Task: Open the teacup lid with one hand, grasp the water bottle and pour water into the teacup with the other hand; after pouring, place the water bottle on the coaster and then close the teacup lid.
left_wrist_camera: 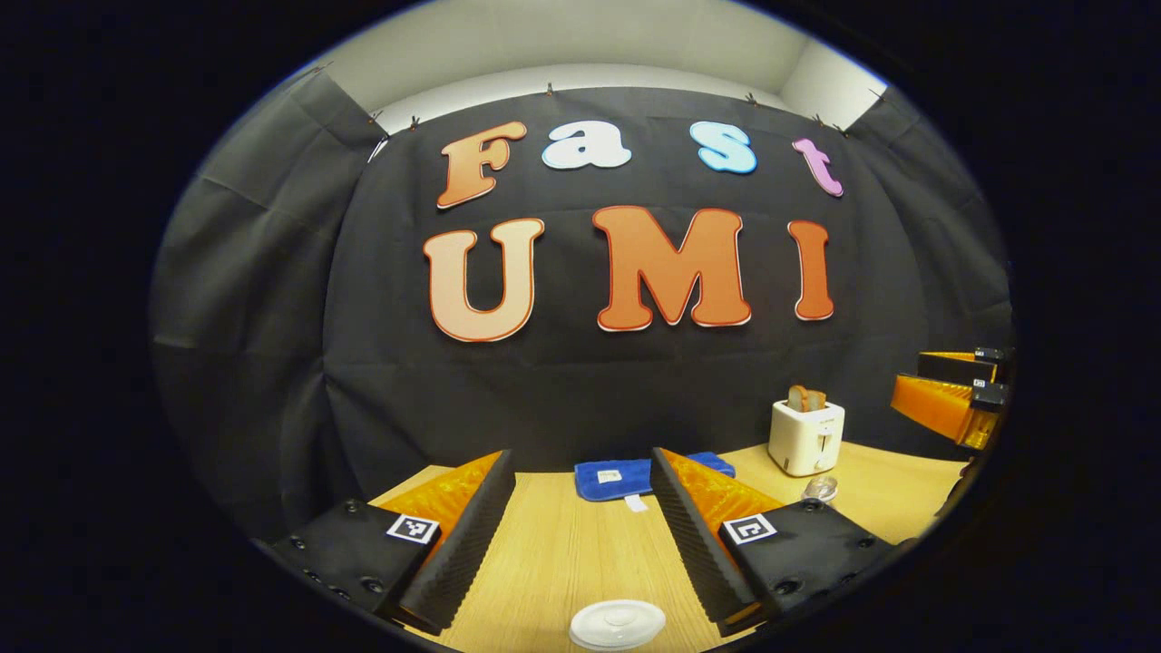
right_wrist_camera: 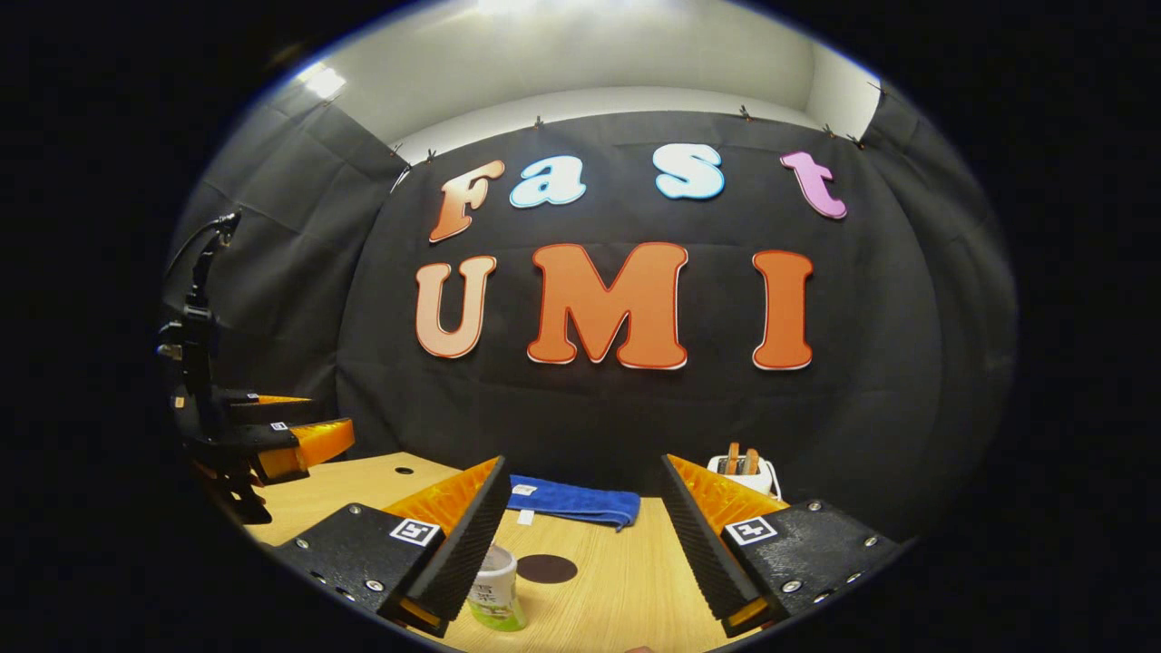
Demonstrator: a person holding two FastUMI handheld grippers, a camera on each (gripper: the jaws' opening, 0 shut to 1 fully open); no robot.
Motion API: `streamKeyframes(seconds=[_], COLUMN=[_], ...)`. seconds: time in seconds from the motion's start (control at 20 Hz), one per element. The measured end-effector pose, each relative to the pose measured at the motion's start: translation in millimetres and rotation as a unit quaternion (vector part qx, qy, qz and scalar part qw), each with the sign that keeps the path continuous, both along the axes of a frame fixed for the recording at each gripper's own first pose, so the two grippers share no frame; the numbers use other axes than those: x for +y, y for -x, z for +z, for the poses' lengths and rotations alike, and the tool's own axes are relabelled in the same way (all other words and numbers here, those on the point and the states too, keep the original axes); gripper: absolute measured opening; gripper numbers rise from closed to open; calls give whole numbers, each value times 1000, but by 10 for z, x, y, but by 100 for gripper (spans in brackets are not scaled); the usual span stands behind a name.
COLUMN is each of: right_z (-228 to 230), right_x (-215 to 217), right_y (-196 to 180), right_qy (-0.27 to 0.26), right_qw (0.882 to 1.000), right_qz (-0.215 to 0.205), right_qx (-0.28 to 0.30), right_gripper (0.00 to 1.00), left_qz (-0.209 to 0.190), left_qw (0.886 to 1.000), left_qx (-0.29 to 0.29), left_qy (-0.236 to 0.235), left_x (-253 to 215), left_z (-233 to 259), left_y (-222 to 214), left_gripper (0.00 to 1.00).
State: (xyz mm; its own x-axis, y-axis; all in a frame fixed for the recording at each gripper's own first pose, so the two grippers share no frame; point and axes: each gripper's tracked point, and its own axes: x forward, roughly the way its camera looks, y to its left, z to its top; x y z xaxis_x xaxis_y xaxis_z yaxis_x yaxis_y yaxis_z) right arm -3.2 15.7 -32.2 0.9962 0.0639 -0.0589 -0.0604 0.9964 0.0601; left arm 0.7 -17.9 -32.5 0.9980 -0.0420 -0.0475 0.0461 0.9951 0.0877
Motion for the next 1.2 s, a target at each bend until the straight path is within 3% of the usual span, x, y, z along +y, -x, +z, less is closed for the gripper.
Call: streamKeyframes(seconds=[0.65,1.2], right_z=[-423,-987], right_x=[310,610], right_y=[271,336], right_qy=[9,-1], right_qw=[997,988], right_qz=[73,118], right_qx=[34,99], right_gripper=[99,99], left_qz=[-7,-30], left_qw=[994,988], left_qx=[110,151], left_qy=[25,-16], left_x=[35,-165], left_z=[-1107,-1618], left_y=[178,283], left_gripper=[98,98])
